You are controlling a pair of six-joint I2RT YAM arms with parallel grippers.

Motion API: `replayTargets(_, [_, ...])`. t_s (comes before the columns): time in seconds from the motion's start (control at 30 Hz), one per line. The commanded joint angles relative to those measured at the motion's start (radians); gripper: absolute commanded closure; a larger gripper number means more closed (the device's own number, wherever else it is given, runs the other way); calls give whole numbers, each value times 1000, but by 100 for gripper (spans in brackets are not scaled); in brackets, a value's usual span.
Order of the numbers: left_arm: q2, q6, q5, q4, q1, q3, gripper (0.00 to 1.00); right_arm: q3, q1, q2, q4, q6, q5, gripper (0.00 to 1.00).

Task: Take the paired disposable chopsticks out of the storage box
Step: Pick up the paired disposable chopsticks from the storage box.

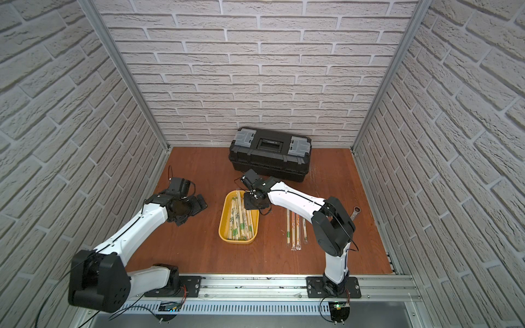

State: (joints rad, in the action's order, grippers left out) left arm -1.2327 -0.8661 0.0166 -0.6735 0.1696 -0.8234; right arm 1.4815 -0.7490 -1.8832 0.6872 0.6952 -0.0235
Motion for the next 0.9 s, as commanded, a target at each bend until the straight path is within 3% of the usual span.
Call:
replayTargets(0.0, [-6, 15, 26, 26, -12, 21, 2, 58, -20, -41, -26, 12, -14, 62])
replayTargets(0.53, [-22, 18, 56, 45, -18, 39, 2, 205, -33, -228, -11, 6, -25, 64])
replayTargets(0.7, [-18, 16, 59, 55, -19, 53, 2, 231, -32, -249, -10, 4, -29, 71])
replayTargets(0.87, [-15, 11, 66, 71, -19, 72, 2, 247, -32, -258, -2, -3, -32, 84])
